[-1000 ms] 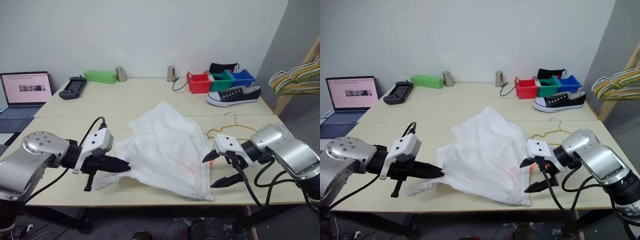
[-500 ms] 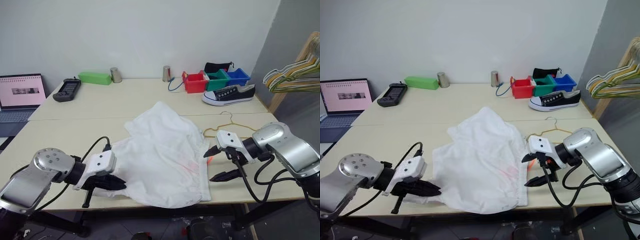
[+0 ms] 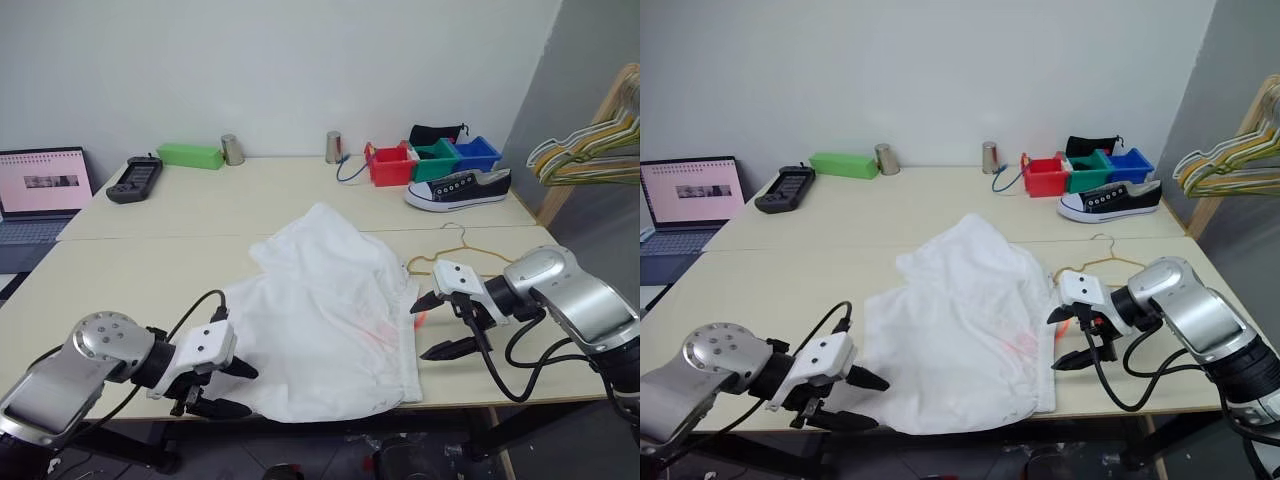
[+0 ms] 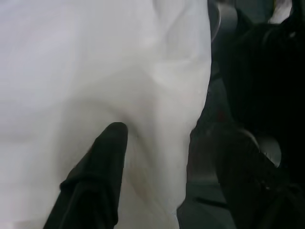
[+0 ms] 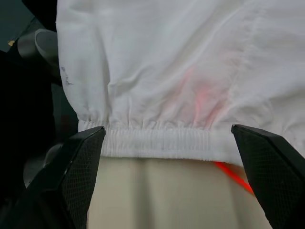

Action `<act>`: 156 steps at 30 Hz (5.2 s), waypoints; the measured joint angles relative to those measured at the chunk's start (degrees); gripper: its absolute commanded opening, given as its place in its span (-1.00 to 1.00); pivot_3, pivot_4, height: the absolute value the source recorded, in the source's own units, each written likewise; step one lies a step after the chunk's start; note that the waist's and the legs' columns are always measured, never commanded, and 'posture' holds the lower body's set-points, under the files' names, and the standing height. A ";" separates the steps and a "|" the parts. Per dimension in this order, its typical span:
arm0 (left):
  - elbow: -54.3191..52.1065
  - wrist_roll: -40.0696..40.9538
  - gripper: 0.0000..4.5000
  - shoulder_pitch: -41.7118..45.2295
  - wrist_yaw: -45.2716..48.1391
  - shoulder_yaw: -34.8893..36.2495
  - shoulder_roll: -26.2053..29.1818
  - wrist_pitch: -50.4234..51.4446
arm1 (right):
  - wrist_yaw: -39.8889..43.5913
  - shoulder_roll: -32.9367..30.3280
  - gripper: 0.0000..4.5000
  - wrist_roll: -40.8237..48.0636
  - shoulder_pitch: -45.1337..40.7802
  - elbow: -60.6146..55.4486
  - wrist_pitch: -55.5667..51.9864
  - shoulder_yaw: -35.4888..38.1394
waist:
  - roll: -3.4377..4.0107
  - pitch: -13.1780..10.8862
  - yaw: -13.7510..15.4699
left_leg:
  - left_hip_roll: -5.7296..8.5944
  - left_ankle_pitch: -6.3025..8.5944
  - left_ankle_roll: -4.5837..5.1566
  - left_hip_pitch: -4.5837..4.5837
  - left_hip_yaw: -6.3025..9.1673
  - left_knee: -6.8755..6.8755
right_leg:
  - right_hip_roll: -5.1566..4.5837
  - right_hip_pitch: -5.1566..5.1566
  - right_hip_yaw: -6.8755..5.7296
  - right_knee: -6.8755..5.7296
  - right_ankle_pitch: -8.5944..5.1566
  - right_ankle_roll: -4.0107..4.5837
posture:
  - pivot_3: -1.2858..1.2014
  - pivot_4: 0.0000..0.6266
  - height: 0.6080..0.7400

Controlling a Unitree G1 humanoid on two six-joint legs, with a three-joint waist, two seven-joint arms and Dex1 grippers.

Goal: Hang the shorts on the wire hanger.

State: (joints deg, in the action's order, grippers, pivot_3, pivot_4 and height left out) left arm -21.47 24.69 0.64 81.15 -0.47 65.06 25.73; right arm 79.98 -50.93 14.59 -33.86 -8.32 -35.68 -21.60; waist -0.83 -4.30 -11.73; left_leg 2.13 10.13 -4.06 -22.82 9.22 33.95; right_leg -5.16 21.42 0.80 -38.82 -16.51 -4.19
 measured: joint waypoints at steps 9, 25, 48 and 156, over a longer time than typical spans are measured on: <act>-1.78 10.97 1.00 11.72 -2.47 3.21 -2.60 10.62 | -2.59 4.30 1.00 -5.70 -9.38 19.28 7.29 0.04 | 0.15 -0.09 -0.29 | 0.04 -0.02 0.03 0.06 -0.01 0.04 | 0.01 -0.13 -0.01 -0.02 0.04 -0.06 | -0.13 -1.00 1.00; -6.05 12.87 1.00 16.86 -29.68 1.89 -22.46 18.35 | -19.70 12.85 1.00 -24.98 -26.33 77.74 35.11 -0.08 | 0.18 -0.03 -4.59 | 0.07 -0.05 0.04 0.10 -0.10 0.07 | 0.03 -0.34 0.11 0.12 0.22 -0.50 | -0.12 -1.00 1.00; -8.13 13.65 1.00 14.75 -36.02 1.73 -26.03 20.05 | -28.57 21.62 1.00 -24.96 -28.48 86.78 21.81 12.89 | 0.18 -0.02 -3.19 | 0.09 -0.04 0.05 0.97 -0.04 0.07 | 0.03 -1.31 0.08 0.21 0.10 -0.55 | -0.07 -1.00 1.00; -8.16 14.29 1.00 13.56 -38.92 2.98 -24.30 20.27 | -23.09 8.73 -0.32 -23.69 -22.13 84.82 16.56 15.58 | 0.32 -0.03 -2.75 | 0.14 0.02 0.07 0.98 -0.05 0.05 | 0.02 -1.80 0.09 0.97 -0.01 -0.39 | -0.11 -0.95 1.00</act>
State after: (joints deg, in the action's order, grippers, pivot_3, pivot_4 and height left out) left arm -29.63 38.98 14.20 42.23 2.51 40.76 46.00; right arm 56.89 -42.19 -9.10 -56.00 76.50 -19.12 -6.02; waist -0.50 -4.33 -14.48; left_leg 2.27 10.16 -3.99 -21.85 9.17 34.00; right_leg -5.15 19.62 0.89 -37.85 -16.52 -4.59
